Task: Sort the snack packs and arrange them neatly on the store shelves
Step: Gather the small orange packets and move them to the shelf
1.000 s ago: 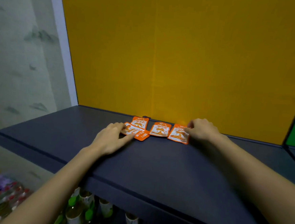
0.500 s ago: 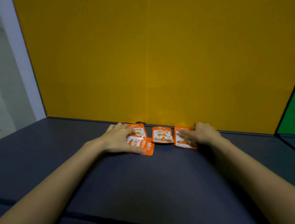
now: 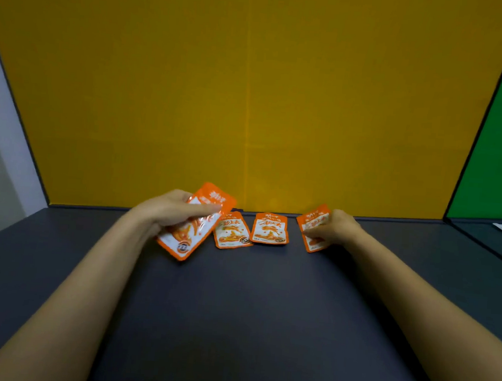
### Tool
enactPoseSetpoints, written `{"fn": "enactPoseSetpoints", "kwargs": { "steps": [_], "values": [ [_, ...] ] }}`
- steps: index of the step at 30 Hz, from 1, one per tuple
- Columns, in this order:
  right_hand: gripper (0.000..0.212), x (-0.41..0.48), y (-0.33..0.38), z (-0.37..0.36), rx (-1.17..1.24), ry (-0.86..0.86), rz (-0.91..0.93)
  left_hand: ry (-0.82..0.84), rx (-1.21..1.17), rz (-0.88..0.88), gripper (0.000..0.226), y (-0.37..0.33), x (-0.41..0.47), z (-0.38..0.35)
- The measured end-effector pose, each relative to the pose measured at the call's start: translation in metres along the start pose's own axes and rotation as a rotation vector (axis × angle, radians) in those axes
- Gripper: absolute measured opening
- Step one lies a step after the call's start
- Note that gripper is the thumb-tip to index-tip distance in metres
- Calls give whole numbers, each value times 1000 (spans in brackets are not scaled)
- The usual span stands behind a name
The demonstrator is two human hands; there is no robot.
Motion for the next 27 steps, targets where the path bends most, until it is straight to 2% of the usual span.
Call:
{"fn": "enactPoseSetpoints", "kwargs": {
  "steps": [3, 6, 7, 9, 11, 13, 16, 19, 23, 27],
  "values": [
    [44, 0, 2, 1, 194, -27, 10, -67, -180, 97, 29, 8, 13, -15],
    [11, -4, 20, 1, 619, -50, 48, -151, -260, 119, 30, 12, 30, -35],
    [13, -7, 28, 0, 745, -47, 60, -191, -232, 119, 36, 13, 36, -39],
    [18, -12, 43, -7, 829, -41, 62, -295, 5, 154, 55, 16, 43, -38],
    [11, -12, 51, -20, 751, -58, 54, -364, 237, 154, 64, 13, 42, -40],
    [28, -7, 51, -38, 583, -70, 24, -382, 316, 119, 68, 9, 40, -45],
    [54, -10, 50, -46, 296, -93, 6, -408, 317, 69, 70, 4, 40, -46],
    [70, -16, 53, -42, 117, -138, 38, -394, 202, 88, 70, 5, 43, -45],
    [79, -25, 62, -45, 53, -128, 91, -278, 14, 122, 82, 7, 49, -54],
    [76, -27, 59, -44, 141, -114, 57, -212, 39, 148, 103, 2, 44, -54]
  ]
}}
Point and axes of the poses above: each hand's wrist, its own x-axis towards the middle knuckle, its own z-axis out of the back of the hand, y = z × x, the point moved 9 cm from there along x, towards the middle knuckle, and after that the axes turned 4 degrees about -y, right-handed, at the moved point
